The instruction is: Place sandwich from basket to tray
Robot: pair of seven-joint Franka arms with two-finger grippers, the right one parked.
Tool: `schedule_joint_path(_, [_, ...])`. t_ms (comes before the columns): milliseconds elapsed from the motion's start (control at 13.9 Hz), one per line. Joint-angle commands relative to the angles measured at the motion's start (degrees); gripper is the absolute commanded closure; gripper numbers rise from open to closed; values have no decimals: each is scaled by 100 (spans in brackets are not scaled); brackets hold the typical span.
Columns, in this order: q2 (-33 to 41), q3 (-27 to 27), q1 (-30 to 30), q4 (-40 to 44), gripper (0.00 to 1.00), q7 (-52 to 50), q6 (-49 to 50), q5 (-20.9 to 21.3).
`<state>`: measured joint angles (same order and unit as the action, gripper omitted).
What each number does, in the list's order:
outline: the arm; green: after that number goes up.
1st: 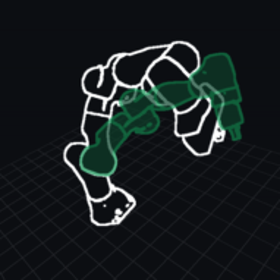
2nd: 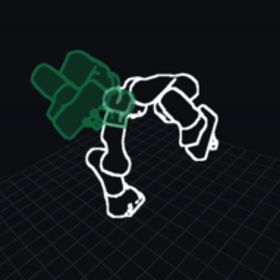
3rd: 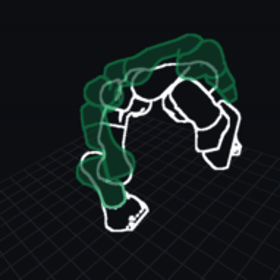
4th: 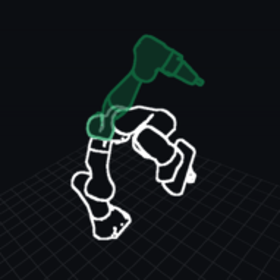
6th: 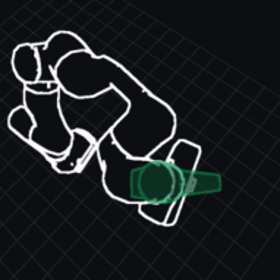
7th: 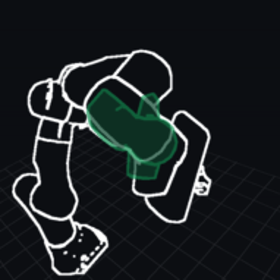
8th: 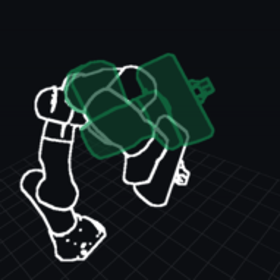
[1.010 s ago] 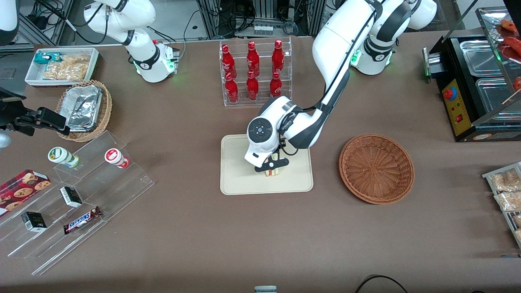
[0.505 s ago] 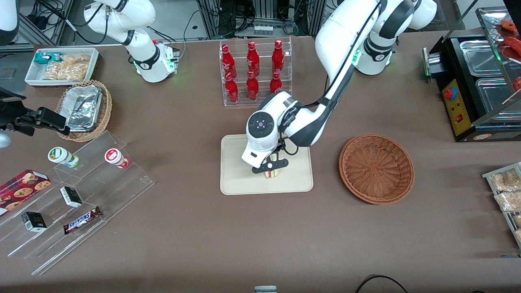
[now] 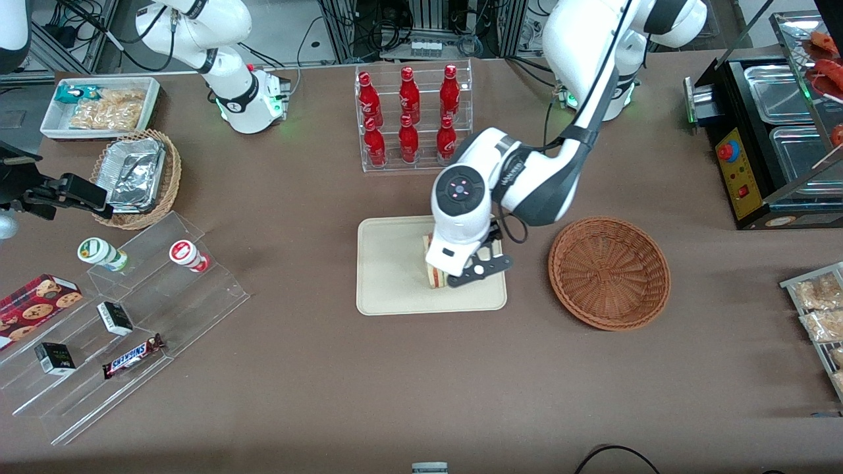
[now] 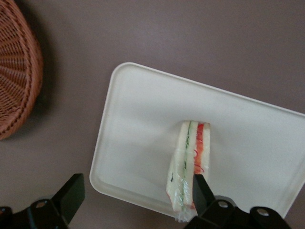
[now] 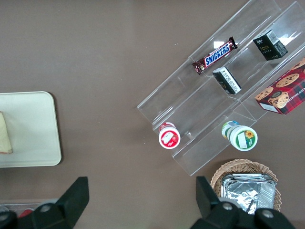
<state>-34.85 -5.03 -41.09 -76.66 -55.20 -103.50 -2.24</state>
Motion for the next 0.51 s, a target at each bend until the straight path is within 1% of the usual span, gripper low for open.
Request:
schedule_joint_path(0, [766,-112,301,-1049,0,638,-48,48])
schedule_joint_path(72, [978,-104,520,-1279,0,1095,-22,13])
schedule_joint_path(289, [1566,-112,1066,-1824,0,2002,14,4])
schedule_joint_path(433, [2076,-112,1461,-2255,0,2870,197,4])
